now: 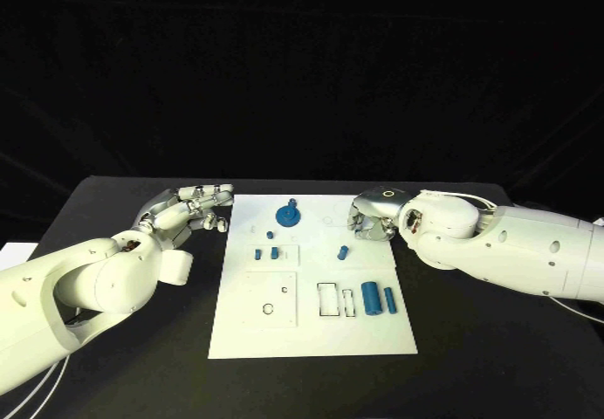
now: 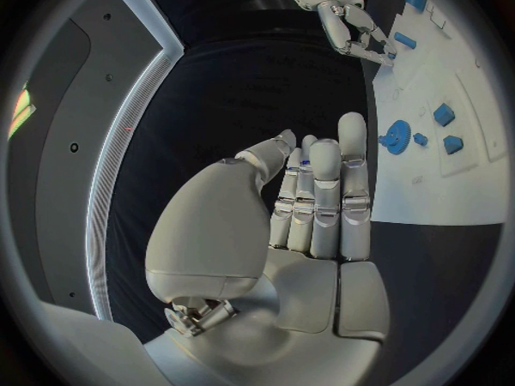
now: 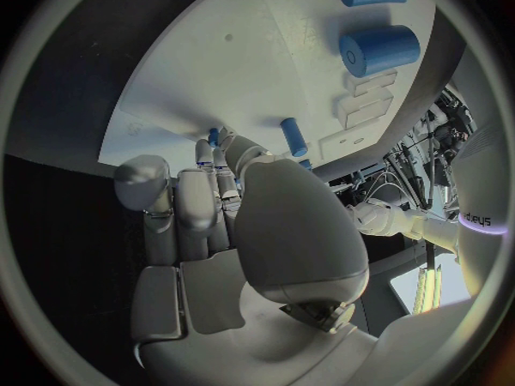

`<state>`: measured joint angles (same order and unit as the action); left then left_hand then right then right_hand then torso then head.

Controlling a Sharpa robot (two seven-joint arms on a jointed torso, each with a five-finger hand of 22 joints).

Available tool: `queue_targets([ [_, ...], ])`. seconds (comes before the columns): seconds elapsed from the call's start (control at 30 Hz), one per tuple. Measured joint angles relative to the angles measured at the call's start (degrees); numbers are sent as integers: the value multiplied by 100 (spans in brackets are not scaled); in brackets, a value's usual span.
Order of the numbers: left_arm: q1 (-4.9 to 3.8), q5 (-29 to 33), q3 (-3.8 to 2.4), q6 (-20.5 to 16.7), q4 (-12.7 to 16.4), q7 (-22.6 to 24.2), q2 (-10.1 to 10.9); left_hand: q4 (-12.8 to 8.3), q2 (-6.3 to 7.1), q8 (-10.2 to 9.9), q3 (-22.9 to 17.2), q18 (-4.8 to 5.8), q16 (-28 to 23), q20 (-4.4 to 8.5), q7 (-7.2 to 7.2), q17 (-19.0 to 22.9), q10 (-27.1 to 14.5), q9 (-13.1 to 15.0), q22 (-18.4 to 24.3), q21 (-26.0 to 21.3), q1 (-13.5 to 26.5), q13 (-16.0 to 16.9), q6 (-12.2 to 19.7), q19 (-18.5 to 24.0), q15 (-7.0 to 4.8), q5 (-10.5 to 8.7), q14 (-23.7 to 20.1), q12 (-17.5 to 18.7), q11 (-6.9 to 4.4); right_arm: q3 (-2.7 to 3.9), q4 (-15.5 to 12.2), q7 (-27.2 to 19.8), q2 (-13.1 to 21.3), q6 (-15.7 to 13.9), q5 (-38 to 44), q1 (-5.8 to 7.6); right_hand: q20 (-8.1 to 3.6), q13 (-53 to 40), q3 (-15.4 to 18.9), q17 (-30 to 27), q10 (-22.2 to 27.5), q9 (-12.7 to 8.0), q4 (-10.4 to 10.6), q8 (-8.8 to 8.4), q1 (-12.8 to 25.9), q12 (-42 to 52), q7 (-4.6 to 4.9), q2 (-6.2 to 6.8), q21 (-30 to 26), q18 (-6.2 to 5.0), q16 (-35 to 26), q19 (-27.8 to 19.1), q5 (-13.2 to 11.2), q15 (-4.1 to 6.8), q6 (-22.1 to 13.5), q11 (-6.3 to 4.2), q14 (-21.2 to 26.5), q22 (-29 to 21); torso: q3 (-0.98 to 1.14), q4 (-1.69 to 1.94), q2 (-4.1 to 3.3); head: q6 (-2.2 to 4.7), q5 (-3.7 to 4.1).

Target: Assemble the parts on the task board

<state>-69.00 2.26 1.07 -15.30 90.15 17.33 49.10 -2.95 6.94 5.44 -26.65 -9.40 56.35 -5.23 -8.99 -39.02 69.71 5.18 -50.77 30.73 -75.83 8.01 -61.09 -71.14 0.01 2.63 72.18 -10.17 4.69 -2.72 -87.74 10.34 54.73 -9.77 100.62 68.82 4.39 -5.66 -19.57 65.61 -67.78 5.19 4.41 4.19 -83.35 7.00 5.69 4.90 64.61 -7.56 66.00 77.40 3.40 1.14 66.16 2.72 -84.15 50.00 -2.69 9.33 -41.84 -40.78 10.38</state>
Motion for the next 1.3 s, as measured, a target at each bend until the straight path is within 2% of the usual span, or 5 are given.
queue_targets([
  [0.53,2,1,6,-4,4,-90,20,17,-23,0,16,2,-61,-20,-51,99,-73,-27,37,-44,23,10,52,20,21,0,-61,-13,32,15,-8,32,-13,53,146,-23,-8,60,-96,31,-18,6,-65,0,-1,-49,0,4,21,1,29,7,-10,0,0,-17,0,39,9,-5,-4,-52,14],
  [0.7,2,1,8,-3,3,-110,24,17,-23,0,16,3,-61,-20,-50,116,-113,-33,43,-58,23,10,52,20,21,0,-61,-27,31,18,-17,59,-8,75,191,-33,-7,124,-172,31,-18,-3,-109,-29,40,-125,0,118,21,1,39,7,-10,0,0,-17,1,16,10,-5,-4,-69,20],
  [0.87,4,1,9,-3,-1,-126,26,17,-23,0,16,3,-82,-20,-62,130,-113,-35,50,-65,23,11,64,20,32,0,-71,-27,31,17,-23,72,-2,91,212,-41,-7,147,-195,30,-18,-6,-132,-29,47,-157,18,124,21,1,52,7,-10,0,-19,-17,1,5,8,-3,-4,-81,25],
  [1.1,8,-2,10,-3,-10,-147,26,1,-22,0,32,4,-89,-20,-71,145,-113,-39,52,-65,23,15,73,20,41,0,-80,-27,32,17,-26,75,1,96,217,-43,-7,163,-228,30,-17,-6,-132,-29,47,-163,-3,124,21,1,51,7,-10,0,-40,-16,1,5,6,-3,-1,-92,31],
  [1.3,12,-3,12,-3,-18,-162,28,1,-23,0,32,4,-89,-20,-71,147,-123,-39,54,-64,23,14,73,20,41,0,-80,-27,42,17,-29,74,4,96,206,-44,-19,173,-419,22,-89,8,-277,-25,-1,-185,7,133,71,1,57,18,-44,21,37,10,22,84,7,-1,-1,-97,36],
])
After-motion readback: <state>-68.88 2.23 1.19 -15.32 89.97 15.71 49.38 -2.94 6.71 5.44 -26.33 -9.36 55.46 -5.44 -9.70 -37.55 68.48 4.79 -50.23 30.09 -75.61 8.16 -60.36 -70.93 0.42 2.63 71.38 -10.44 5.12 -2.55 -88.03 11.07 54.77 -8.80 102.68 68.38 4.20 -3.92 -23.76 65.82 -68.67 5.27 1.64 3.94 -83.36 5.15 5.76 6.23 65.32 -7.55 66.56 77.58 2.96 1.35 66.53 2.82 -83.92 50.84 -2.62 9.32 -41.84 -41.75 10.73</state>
